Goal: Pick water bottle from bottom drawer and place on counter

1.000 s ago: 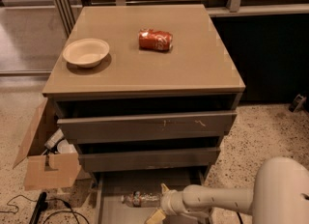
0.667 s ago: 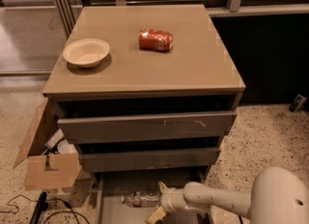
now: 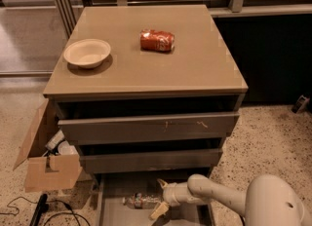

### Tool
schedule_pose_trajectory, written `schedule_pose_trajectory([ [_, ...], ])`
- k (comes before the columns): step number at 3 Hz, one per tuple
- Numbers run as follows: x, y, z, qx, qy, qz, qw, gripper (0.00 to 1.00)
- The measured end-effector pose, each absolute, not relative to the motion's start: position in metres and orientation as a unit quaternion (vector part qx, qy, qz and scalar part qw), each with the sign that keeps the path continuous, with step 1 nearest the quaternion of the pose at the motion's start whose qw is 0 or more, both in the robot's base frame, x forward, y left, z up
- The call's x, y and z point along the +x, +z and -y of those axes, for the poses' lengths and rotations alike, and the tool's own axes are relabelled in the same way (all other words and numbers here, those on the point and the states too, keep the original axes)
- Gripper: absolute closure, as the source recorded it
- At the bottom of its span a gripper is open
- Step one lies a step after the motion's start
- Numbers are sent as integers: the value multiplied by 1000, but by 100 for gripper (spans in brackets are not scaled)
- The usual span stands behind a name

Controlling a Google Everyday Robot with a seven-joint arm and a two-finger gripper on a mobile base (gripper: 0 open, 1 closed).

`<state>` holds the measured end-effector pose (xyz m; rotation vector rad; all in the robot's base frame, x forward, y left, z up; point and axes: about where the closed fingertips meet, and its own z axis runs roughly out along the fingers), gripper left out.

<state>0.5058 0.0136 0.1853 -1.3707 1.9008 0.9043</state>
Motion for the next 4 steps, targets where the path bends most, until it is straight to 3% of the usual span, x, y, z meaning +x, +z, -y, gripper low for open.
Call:
schedule_pose_trajectory([
  [4,506,168,-23,-558,306,-703,316,0],
])
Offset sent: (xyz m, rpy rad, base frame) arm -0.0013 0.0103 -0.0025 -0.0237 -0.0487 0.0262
